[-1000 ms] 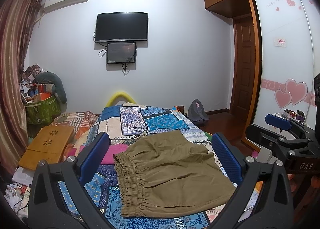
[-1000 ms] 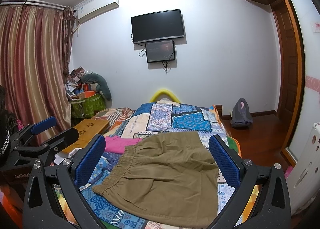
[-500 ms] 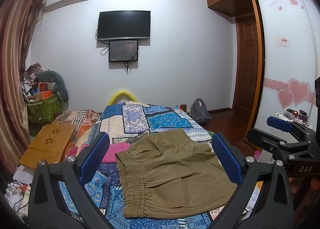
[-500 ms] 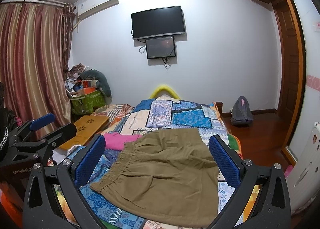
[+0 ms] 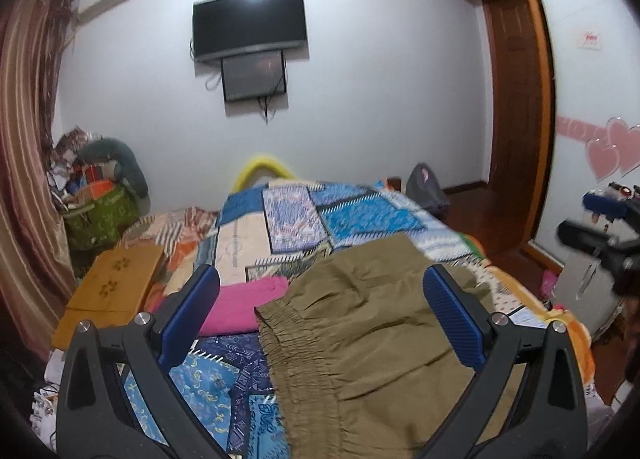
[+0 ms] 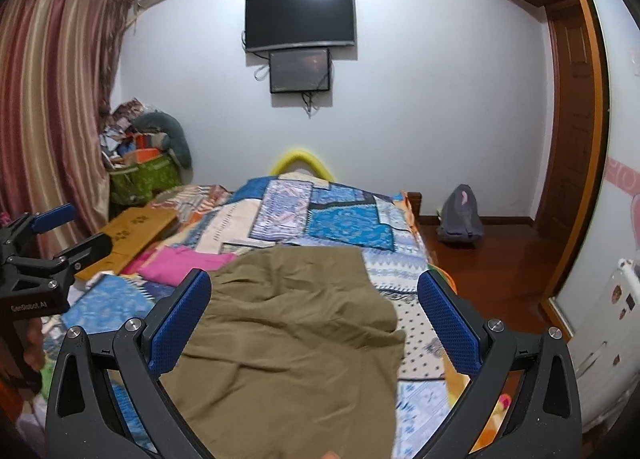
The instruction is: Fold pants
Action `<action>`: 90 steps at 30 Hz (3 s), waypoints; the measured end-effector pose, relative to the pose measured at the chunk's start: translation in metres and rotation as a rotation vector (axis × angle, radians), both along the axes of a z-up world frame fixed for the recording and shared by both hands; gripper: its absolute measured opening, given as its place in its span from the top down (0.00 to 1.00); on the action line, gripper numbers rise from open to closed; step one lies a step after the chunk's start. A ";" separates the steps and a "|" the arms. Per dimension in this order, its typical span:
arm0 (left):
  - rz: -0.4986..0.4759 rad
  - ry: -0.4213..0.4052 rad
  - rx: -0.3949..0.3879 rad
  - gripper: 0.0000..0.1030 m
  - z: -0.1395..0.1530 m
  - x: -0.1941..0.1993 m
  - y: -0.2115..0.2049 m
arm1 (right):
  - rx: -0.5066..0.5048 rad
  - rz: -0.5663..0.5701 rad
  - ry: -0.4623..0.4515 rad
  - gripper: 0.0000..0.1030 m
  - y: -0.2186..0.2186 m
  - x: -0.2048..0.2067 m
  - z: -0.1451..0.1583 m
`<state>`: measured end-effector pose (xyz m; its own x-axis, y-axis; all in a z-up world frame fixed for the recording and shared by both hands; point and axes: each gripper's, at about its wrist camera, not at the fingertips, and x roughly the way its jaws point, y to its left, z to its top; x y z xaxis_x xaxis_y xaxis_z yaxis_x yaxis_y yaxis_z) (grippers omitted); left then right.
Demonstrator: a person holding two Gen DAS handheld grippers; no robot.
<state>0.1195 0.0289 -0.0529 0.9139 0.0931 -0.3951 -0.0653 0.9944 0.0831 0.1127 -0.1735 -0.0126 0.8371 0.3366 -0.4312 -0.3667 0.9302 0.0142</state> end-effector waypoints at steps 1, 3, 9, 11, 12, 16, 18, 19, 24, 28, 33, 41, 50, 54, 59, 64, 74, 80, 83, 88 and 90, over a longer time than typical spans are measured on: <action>0.002 0.025 -0.013 0.00 -0.005 0.014 0.009 | -0.009 -0.002 0.005 0.00 -0.001 0.011 -0.002; 0.002 0.061 -0.037 0.00 -0.013 0.034 0.021 | -0.022 -0.005 0.015 0.00 -0.002 0.027 -0.004; 0.060 0.179 -0.084 0.00 -0.049 0.101 0.067 | -0.038 0.015 0.076 0.00 -0.006 0.080 -0.024; 0.091 0.211 -0.090 0.00 -0.064 0.121 0.081 | -0.058 0.019 0.090 0.00 -0.003 0.095 -0.032; 0.101 0.227 -0.093 0.00 -0.071 0.129 0.087 | -0.063 0.020 0.098 0.00 -0.002 0.104 -0.036; 0.136 0.301 -0.063 0.00 -0.104 0.162 0.105 | -0.081 0.032 0.137 0.00 0.004 0.140 -0.054; 0.142 0.330 -0.061 0.00 -0.120 0.175 0.111 | -0.091 0.041 0.163 0.03 0.006 0.155 -0.064; 0.141 0.350 -0.073 0.00 -0.129 0.182 0.116 | -0.098 0.049 0.175 0.05 0.007 0.164 -0.070; 0.112 0.463 -0.148 0.12 -0.172 0.210 0.131 | -0.162 0.091 0.236 0.10 0.019 0.199 -0.096; 0.118 0.571 -0.153 0.28 -0.203 0.234 0.137 | -0.188 0.115 0.277 0.12 0.024 0.225 -0.111; 0.095 0.609 -0.196 0.28 -0.219 0.245 0.147 | -0.193 0.161 0.294 0.12 0.038 0.261 -0.123; 0.027 0.660 -0.222 0.31 -0.233 0.262 0.149 | -0.180 0.202 0.433 0.21 0.046 0.310 -0.156; -0.034 0.684 -0.282 0.55 -0.235 0.267 0.148 | -0.148 0.258 0.497 0.65 0.051 0.322 -0.168; 0.018 0.652 -0.218 0.72 -0.226 0.266 0.143 | -0.179 0.250 0.471 0.90 0.052 0.320 -0.164; 0.042 0.607 -0.129 0.88 -0.207 0.265 0.135 | -0.188 0.235 0.423 0.94 0.053 0.315 -0.150; 0.073 0.558 -0.115 0.90 -0.176 0.272 0.135 | -0.136 0.198 0.359 0.95 0.046 0.315 -0.118; 0.036 0.402 -0.099 0.92 -0.098 0.251 0.113 | -0.038 0.164 0.233 0.95 0.020 0.271 -0.043; 0.001 0.350 -0.100 0.92 -0.062 0.208 0.097 | 0.006 0.175 0.175 0.95 -0.001 0.221 -0.009; -0.018 0.335 -0.104 0.92 -0.048 0.184 0.090 | 0.020 0.183 0.155 0.95 -0.010 0.194 0.003; -0.049 0.320 -0.095 0.94 -0.036 0.141 0.079 | 0.047 0.182 0.141 0.95 -0.030 0.150 0.010; -0.053 0.318 -0.104 0.94 -0.035 0.125 0.077 | 0.057 0.178 0.143 0.95 -0.036 0.137 0.010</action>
